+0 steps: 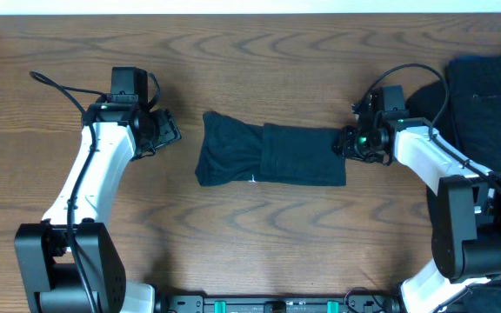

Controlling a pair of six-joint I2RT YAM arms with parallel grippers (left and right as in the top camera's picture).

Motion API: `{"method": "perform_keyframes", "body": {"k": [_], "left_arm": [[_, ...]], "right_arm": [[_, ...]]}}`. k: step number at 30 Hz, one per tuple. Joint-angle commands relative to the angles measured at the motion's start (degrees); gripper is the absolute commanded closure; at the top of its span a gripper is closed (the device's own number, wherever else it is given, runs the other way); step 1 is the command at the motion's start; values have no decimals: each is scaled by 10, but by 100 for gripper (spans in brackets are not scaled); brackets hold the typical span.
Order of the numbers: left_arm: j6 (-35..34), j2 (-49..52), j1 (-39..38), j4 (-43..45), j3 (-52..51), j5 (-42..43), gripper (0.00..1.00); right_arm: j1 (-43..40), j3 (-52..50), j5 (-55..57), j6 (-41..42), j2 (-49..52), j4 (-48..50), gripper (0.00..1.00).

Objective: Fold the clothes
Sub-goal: 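Grasp the bundle's right end with the right gripper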

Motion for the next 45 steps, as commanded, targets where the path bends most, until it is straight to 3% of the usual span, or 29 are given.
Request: {"method": "perform_keyframes", "body": {"k": [1,11,34,38,42,45], "left_arm": [[-5,-3,3,-2,-5,-9,28],[-5,-3,3,-2,-5,-9,27],[-5,-3,3,-4,-5,-9,28],[-4,-3,3,-4,-5,-9,27],[-4,-3,3,-4,-5,-9,28],[-3,-3,3,-4,-5,-9,28]], "right_arm": [[9,-3,4,12,0,-3,62],[10,-3,77,14,12,-20,58],[49,-3,64,19,12,-31,60],[44,-4,64,19,12,-30,75],[43,-3,64,18,12,-26,99],[31,-2,68,18,12,-20,99]]}}
